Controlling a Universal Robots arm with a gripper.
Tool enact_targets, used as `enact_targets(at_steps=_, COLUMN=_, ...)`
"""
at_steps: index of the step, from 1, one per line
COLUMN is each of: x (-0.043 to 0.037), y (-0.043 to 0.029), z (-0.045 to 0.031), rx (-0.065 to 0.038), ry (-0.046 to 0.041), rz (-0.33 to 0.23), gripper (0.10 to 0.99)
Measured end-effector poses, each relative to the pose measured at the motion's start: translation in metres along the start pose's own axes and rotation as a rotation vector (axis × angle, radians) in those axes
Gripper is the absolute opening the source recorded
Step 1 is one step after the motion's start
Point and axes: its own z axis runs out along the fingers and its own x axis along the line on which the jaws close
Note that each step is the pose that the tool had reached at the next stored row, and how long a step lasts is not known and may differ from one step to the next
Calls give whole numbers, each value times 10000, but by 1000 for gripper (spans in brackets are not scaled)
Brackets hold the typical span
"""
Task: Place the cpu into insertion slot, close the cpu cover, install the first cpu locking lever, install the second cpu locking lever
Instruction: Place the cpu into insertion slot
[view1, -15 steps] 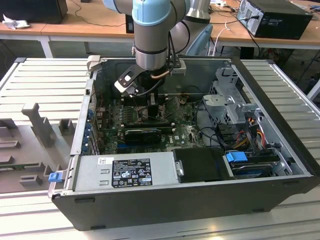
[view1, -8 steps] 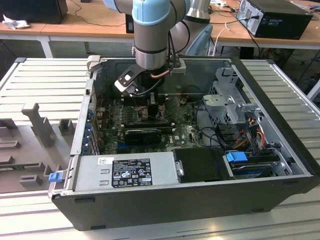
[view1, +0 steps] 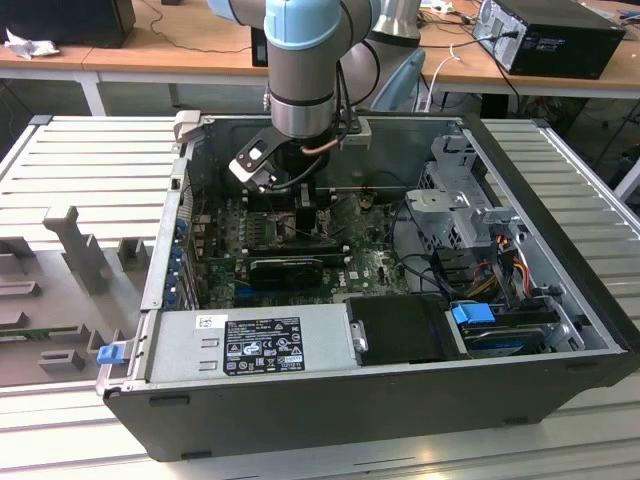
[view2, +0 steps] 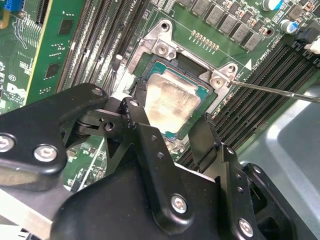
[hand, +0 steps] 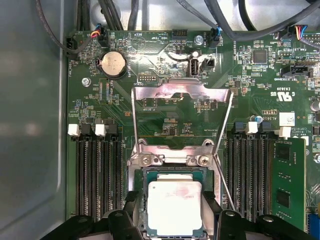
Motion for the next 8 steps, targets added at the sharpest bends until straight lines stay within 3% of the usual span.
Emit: enact_targets(at_steps=8, x=-1, y=0, z=0, rx=0, ry=2, rz=1, gripper=604)
